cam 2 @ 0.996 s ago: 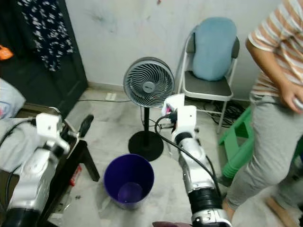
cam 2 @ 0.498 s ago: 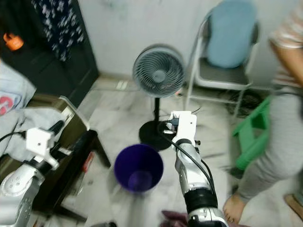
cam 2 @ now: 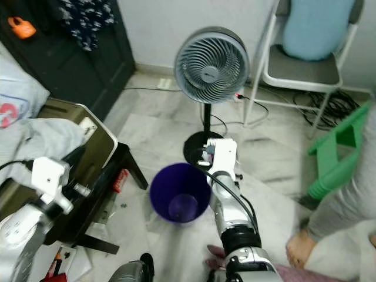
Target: Clean up the room
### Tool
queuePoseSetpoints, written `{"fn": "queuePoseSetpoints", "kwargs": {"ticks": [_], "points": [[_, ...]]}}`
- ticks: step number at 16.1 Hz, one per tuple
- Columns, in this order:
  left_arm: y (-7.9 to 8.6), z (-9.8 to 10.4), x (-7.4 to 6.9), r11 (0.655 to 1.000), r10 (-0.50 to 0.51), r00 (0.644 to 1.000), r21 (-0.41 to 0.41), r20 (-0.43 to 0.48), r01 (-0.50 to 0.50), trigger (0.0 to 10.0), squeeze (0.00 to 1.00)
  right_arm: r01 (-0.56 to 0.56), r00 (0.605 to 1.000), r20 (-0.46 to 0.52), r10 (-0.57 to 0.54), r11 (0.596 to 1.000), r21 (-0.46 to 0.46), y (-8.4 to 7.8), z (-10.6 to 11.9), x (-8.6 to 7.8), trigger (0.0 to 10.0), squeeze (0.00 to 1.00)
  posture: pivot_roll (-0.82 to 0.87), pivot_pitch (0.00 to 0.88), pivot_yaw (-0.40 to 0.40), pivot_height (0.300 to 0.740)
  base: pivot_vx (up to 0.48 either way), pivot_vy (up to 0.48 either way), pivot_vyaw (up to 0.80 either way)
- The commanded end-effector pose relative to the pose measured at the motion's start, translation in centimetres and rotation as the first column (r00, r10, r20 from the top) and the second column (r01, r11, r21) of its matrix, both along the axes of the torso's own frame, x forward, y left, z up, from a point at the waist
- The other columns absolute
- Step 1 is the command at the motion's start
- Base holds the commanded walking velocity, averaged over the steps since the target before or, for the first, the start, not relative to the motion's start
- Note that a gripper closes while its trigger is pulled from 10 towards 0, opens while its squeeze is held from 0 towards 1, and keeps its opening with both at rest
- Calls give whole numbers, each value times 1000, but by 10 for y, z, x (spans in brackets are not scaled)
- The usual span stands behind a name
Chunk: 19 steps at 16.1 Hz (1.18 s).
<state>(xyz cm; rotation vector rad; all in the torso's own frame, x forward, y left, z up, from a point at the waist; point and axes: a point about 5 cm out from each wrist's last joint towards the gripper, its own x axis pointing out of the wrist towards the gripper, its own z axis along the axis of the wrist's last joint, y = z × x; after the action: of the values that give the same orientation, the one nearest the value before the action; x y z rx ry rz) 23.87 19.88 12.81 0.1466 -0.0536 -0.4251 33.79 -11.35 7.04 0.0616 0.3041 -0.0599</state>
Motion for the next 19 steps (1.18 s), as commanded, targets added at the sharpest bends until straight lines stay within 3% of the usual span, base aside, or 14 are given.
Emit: {"fn": "queuePoseSetpoints", "kwargs": {"ticks": [1,3,7,9,14,16,19], "points": [[5,2,-5,1000,2,1000,10,-8,-2,10000,0,-26,1000,1,26,1000,5,12,1,1,10000,0,87,280,56,740,0,0,0],[5,2,-11,1000,6,1000,17,-23,-5,10000,0,-71,997,-12,71,997,-15,24,-1,3,10000,0,105,295,51,740,0,0,0],[6,3,-17,1000,11,999,24,-42,-10,10000,0,-100,995,0,100,995,-11,40,6,10,10000,0,117,312,48,740,0,0,800],[-1,6,-13,1000,12,1000,13,-29,-11,10000,0,-123,992,-16,123,992,-10,46,3,10,10000,0,121,309,48,740,0,0,800],[-12,6,-15,999,-39,999,-12,-37,38,10000,0,-41,998,-50,40,999,-26,38,3,15,10000,0,114,307,50,740,0,0,99],[-17,10,-20,995,-104,994,-14,-38,104,10000,0,-15,996,-88,18,999,35,33,-5,12,10000,0,122,308,52,740,0,0,0],[-13,14,-28,988,-150,987,19,-58,151,10000,0,-57,994,-90,64,995,78,40,-6,11,10000,0,163,328,77,740,0,0,0]]}}
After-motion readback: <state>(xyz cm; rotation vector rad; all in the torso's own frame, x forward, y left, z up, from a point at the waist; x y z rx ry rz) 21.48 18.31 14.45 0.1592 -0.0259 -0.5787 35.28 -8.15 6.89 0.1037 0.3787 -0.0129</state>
